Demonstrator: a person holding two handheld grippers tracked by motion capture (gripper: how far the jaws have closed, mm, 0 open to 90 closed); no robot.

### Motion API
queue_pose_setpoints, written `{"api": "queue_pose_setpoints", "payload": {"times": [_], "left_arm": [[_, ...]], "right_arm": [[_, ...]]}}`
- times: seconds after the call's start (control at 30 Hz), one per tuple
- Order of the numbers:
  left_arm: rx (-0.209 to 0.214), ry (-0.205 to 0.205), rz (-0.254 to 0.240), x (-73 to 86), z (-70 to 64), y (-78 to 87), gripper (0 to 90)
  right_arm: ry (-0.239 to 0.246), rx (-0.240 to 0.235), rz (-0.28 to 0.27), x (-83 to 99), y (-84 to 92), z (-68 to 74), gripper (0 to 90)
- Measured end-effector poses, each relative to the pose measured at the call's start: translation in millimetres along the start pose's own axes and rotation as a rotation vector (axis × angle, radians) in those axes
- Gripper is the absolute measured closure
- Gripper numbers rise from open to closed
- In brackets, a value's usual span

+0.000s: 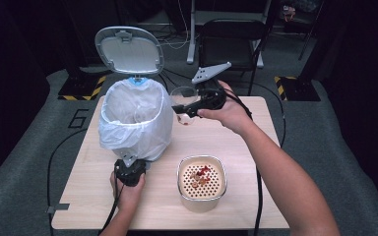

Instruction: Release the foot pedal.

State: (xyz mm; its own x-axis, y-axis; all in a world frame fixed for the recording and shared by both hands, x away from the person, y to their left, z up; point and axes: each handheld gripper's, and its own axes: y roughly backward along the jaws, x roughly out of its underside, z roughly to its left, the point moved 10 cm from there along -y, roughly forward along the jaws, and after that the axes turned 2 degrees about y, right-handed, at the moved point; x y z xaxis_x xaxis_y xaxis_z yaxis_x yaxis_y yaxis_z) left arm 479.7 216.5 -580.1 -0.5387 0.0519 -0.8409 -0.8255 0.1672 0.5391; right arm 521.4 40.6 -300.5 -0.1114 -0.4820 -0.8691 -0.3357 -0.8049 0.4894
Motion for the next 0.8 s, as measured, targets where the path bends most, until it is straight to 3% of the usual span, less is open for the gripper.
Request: {"api": "queue_pose_setpoints", "payload": {"times": [0.5, 0.53, 0.8], "left_arm": [[0.001, -0.004, 0.015, 0.9, 0.1, 1.0, 63.9], [-0.002, 0.001, -0.002, -0.1, 0.1, -0.2, 64.0], [-0.001, 0.002, -0.001, -0.1, 0.1, -0.1, 63.9]], "right_arm": [[0.005, -0.009, -0.010, -48.7, -35.2, 6.2, 33.0], [0.008, -0.013, -0.009, -51.4, -38.1, 7.3, 32.9], [-0.009, -0.011, -0.007, -63.5, -58.9, 6.9, 32.4]]}}
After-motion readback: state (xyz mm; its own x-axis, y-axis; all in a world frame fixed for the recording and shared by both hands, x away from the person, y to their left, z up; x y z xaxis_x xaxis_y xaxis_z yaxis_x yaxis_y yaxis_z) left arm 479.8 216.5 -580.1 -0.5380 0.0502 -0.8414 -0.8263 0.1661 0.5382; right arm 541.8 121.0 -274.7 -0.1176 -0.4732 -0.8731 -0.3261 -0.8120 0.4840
